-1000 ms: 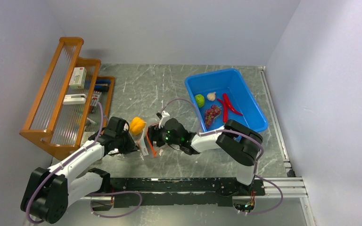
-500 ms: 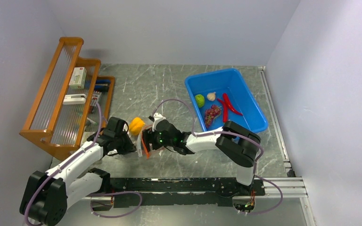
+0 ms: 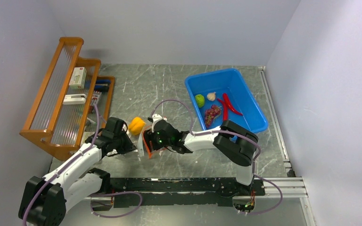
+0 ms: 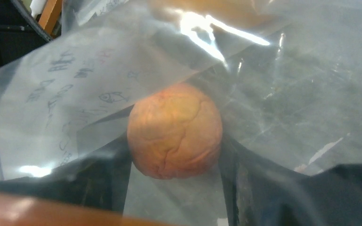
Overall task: Open the zip-top bag and remove the fake food
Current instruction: Pick up the fake fruit from the zipper food storage bag.
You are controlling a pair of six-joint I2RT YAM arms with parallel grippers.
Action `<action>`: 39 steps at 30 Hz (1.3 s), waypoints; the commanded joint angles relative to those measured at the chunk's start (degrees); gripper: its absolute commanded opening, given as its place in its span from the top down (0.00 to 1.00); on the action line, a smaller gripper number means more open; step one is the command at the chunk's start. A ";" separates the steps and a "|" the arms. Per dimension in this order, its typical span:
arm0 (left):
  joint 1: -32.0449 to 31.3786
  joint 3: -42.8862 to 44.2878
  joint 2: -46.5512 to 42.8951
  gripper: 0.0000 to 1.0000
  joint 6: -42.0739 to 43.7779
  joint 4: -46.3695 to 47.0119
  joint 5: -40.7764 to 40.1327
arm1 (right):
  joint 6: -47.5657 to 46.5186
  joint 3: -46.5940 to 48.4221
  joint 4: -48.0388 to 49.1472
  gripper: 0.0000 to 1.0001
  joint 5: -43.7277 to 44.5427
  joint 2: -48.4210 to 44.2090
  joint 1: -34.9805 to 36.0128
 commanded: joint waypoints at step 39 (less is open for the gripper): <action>0.32 2.01 -8.87 0.60 -1.46 -1.37 3.02 | -7.84 -4.26 -24.09 0.52 27.77 -29.41 -0.52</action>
